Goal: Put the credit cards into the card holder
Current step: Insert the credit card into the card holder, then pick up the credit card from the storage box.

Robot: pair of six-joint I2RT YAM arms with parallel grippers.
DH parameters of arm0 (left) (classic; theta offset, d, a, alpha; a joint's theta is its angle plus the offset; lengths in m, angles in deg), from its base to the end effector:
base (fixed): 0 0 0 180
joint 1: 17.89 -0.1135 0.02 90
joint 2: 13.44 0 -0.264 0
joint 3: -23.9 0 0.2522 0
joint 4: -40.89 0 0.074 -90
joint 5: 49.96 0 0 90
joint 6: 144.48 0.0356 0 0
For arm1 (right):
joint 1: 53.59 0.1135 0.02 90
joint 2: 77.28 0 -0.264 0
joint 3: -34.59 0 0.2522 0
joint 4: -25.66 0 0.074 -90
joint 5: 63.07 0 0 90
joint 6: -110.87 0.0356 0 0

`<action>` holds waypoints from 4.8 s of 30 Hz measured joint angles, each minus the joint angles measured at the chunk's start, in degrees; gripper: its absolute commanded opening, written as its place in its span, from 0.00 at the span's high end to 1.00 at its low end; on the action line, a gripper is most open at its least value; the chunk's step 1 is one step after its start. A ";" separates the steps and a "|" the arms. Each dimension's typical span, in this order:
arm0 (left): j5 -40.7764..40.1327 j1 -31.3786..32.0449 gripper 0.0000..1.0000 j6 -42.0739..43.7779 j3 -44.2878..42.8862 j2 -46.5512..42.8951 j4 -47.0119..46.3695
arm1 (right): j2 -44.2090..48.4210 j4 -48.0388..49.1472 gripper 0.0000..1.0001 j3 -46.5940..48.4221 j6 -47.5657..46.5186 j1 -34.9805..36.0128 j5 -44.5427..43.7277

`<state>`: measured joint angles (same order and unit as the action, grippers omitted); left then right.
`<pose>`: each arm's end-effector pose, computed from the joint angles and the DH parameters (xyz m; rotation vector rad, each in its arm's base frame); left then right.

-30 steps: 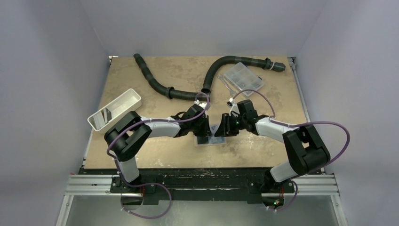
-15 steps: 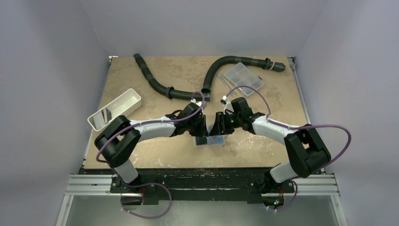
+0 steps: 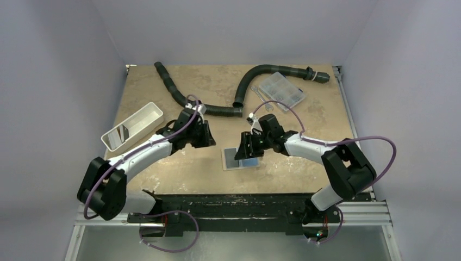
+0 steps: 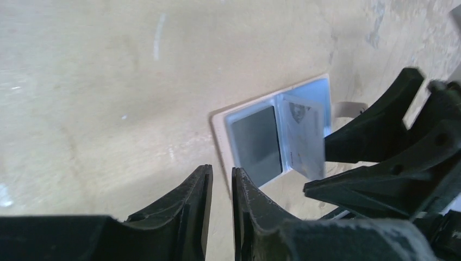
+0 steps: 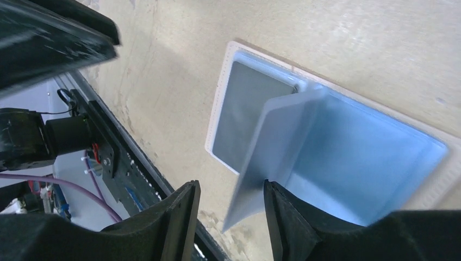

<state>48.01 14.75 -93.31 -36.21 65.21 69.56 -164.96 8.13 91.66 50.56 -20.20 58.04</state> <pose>0.2343 -0.1559 0.2120 -0.0674 2.5191 -0.7189 0.2371 0.1783 0.1711 -0.3561 2.5574 1.1228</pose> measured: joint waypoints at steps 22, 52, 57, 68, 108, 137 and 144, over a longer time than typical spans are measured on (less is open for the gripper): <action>-1.79 -28.17 0.35 11.74 -10.54 -11.76 27.32 | -1.14 4.70 0.35 0.70 -1.86 1.97 -1.60; -44.11 -46.12 0.28 23.45 -21.79 17.97 25.00 | 2.73 12.33 0.38 -6.36 -3.39 2.34 4.66; -46.05 -46.12 0.36 23.43 -21.79 19.82 24.94 | 2.73 12.37 0.38 -6.36 -3.39 2.34 4.66; -48.50 -46.12 0.53 23.47 -22.12 21.90 24.61 | 2.73 12.37 0.39 -6.36 -3.39 2.34 4.68; -41.92 -46.05 1.00 22.47 -28.52 21.42 31.69 | 2.69 12.37 0.39 -6.38 -3.39 2.34 5.09; 21.40 -26.14 1.00 2.16 -8.17 -15.26 -4.52 | 9.70 19.12 0.28 -3.21 9.44 0.11 5.31; 28.26 -16.65 1.00 -16.46 5.75 -16.31 -33.99 | 13.46 40.13 0.31 -7.34 25.16 -6.69 9.16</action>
<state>76.27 -1.90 -109.77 -30.46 48.91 35.58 -151.50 48.26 84.32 75.72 -26.89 67.20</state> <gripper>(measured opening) 0.052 0.720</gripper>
